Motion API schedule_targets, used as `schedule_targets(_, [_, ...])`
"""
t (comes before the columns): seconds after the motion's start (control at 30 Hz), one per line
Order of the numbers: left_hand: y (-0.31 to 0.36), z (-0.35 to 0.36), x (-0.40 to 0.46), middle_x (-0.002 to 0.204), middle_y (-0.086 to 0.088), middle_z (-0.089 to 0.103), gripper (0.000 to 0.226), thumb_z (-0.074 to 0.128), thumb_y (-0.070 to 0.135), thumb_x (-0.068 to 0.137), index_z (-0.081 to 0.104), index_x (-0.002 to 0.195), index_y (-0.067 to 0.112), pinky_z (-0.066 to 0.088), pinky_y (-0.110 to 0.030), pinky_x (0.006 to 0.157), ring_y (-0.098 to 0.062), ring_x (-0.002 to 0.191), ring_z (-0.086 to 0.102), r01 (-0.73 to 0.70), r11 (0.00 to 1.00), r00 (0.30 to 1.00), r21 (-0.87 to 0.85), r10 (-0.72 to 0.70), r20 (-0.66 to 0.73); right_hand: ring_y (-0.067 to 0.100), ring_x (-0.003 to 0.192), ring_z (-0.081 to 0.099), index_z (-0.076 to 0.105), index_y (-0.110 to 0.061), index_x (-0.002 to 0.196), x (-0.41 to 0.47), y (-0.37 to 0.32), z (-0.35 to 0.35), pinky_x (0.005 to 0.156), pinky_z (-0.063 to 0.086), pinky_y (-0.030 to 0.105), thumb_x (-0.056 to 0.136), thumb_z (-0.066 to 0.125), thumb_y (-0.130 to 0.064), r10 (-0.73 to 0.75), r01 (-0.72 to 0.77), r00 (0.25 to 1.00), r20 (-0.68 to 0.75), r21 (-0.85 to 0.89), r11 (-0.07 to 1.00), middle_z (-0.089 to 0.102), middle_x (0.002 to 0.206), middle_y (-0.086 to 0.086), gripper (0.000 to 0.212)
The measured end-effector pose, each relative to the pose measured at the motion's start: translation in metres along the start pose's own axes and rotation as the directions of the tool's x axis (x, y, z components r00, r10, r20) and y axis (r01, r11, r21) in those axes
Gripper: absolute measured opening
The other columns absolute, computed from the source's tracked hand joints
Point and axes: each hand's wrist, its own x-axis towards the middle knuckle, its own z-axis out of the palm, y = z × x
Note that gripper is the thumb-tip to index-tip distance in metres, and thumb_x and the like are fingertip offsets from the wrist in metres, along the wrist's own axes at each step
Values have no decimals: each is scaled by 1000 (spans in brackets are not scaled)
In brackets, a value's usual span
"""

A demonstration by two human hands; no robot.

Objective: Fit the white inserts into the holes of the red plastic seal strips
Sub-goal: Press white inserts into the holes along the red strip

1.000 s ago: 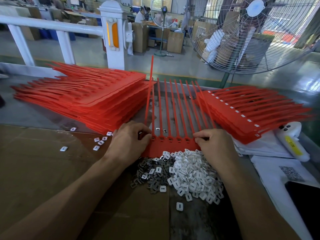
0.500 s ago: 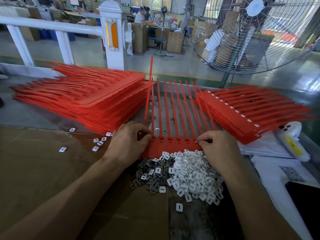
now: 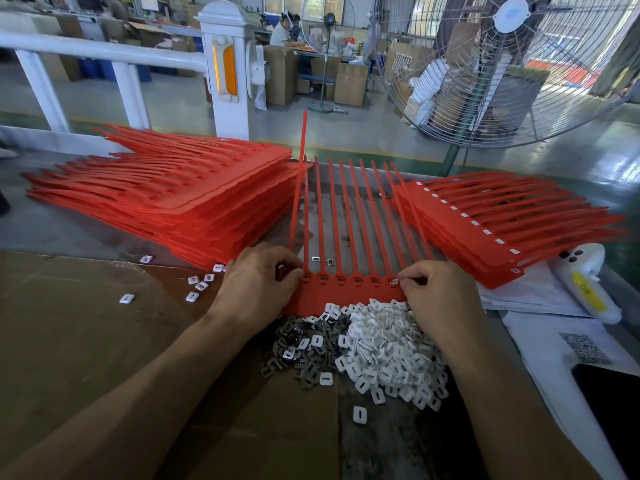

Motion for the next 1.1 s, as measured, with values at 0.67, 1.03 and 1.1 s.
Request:
schedule_targets(0.67, [1,-1,-2,106,14,60,7,67,36,93,71,98,39,45,-49,102,-13,107,55,2,1000,1000,-9,-2,1,-1,63,62,79,-25,95,-2,-3,3,58,47,19,93,69,-14,10,-10,1000,4,29,1000,67,80,-20,16])
schedule_targets(1.03, [0,0,0,107,14,60,10,67,37,94,72,102,36,45,-48,102,-12,108,56,-2,1000,1000,6,2,0,0,79,65,79,-26,100,-10,-21,-9,73,53,19,95,71,-17,-113,109,993,43,82,991,72,95,-15,12])
schedule_targets(1.1, [0,0,0,107,14,60,9,67,37,94,72,101,37,45,-48,103,-13,109,55,0,1000,1000,7,0,0,-7,86,64,79,-29,101,-17,-32,-11,72,48,6,93,75,-22,-237,217,959,156,134,967,70,96,-20,11])
